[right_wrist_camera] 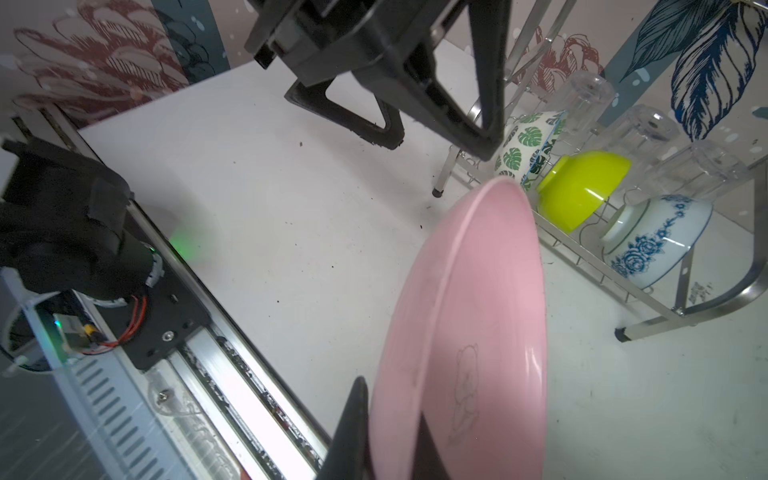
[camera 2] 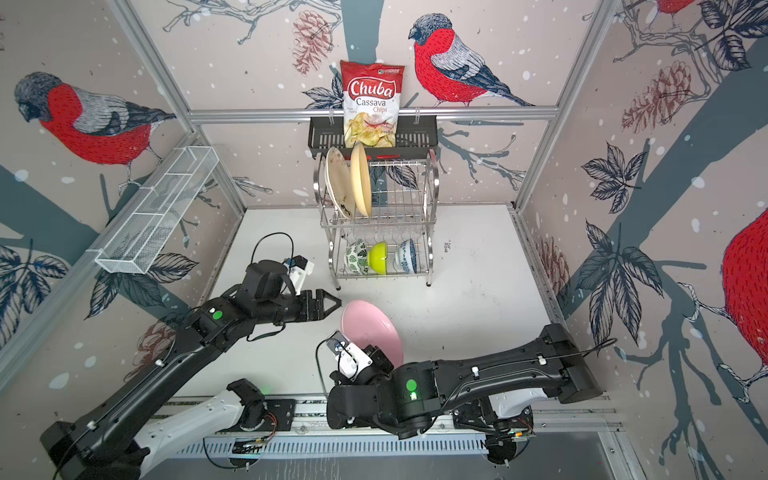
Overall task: Unload the mixed dishes from the dish rack
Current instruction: 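Lower the pink plate toward the table while the left gripper grasps its edge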
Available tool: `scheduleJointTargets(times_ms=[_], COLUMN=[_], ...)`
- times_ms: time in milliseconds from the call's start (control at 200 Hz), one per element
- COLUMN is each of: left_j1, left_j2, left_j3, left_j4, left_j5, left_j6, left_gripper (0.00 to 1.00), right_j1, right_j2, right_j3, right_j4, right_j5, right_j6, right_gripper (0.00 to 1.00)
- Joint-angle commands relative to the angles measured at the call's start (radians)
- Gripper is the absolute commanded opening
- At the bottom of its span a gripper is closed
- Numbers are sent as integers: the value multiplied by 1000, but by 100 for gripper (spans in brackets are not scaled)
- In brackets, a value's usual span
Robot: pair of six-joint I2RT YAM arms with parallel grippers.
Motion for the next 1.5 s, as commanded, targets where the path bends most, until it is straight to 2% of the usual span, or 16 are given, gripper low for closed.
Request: scheduleJointTargets(times_ms=[0,230,410,520,635,810,936,1076,1286,1331,1426,1496], left_j1=[-34,-58,-67,-69,-69,-70,-70,-70,-70,-70,-70,-70], left_j2=[-54,-152,-178,-172,-152,-107,-74,-39,-2,15,44,58], left_j3=[-41,-107,-181,-209,-235,-249,-224,-205,-198,-189,-175,-174], left_j4=[103,114,167,200,252,332,335,350,407,409,409,415], left_j5=[14,0,13,20,44,88,87,90,80,75,54,28], left_j6=[-84,-149,-187,-195,-203,-217,-202,-188,-198,-197,-192,-191], left_gripper=[85,83,77,69,58,26,15,1,0,0,0,0], right_j1=[17,43,75,81,88,83,53,20,-36,-49,-72,-87], right_j2=[46,163,225,257,284,350,399,433,452,450,435,407], right_j3=[18,101,163,187,216,280,326,345,359,352,326,279], right_j4=[-41,-104,-133,-159,-191,-268,-340,-430,-566,-568,-513,-381], right_j5=[66,132,252,303,364,454,490,539,559,556,530,488], right_j6=[-11,-7,-7,10,28,54,96,212,386,398,357,230], right_gripper=[0,0,0,0,0,0,0,0,0,5,19,25])
